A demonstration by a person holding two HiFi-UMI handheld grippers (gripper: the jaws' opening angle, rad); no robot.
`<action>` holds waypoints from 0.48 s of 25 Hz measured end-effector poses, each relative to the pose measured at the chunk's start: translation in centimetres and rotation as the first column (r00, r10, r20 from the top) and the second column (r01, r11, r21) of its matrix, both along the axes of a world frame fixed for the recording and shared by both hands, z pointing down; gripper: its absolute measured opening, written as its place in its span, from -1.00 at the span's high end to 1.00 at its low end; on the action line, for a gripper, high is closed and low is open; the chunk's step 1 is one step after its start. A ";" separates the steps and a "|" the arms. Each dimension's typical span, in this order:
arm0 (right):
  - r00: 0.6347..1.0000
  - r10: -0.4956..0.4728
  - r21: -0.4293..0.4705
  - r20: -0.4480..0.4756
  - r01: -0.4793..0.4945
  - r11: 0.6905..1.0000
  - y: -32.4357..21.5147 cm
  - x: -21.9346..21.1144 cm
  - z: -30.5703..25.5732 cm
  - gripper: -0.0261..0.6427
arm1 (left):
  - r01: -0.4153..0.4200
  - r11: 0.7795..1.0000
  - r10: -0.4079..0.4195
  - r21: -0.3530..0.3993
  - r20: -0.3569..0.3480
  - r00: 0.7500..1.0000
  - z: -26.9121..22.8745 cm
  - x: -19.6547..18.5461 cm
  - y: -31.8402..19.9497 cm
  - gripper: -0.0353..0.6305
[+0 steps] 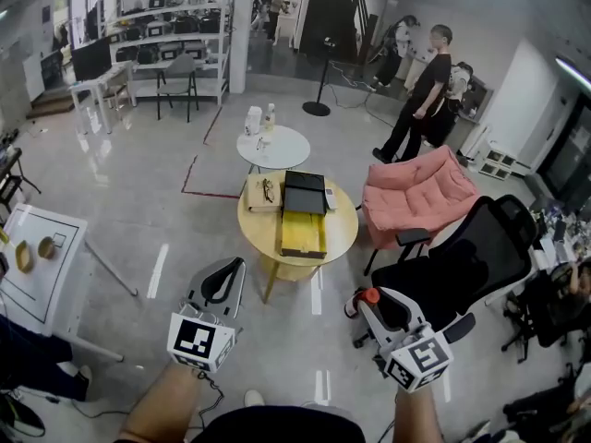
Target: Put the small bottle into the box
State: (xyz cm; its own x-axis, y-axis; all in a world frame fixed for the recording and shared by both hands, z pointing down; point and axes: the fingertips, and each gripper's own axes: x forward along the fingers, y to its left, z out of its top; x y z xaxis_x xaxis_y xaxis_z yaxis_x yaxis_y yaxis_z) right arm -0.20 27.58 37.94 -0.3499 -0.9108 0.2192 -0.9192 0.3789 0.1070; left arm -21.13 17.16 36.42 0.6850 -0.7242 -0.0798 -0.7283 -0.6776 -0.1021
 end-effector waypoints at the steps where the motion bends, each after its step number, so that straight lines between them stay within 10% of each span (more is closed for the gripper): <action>1: 1.000 0.004 0.001 -0.001 -0.004 1.000 0.1 0.0 -0.1 0.48 | -0.004 1.000 0.004 -0.001 -0.001 1.000 0.0 0.1 0.0 0.84; 12: 0.999 0.045 0.010 0.018 -0.045 0.999 0.3 3.7 -0.7 0.48 | -0.077 0.997 0.077 0.025 -0.002 0.997 -0.2 5.3 -0.2 0.84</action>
State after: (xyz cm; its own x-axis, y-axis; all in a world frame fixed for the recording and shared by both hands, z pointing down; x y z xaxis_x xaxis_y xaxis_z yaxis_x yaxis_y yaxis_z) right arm 3.45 27.91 37.27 -0.3127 -0.9277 0.2037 -0.9370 0.3364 0.0938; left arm -15.80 16.93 36.19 0.7385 -0.6669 -0.0990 -0.6742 -0.7292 -0.1172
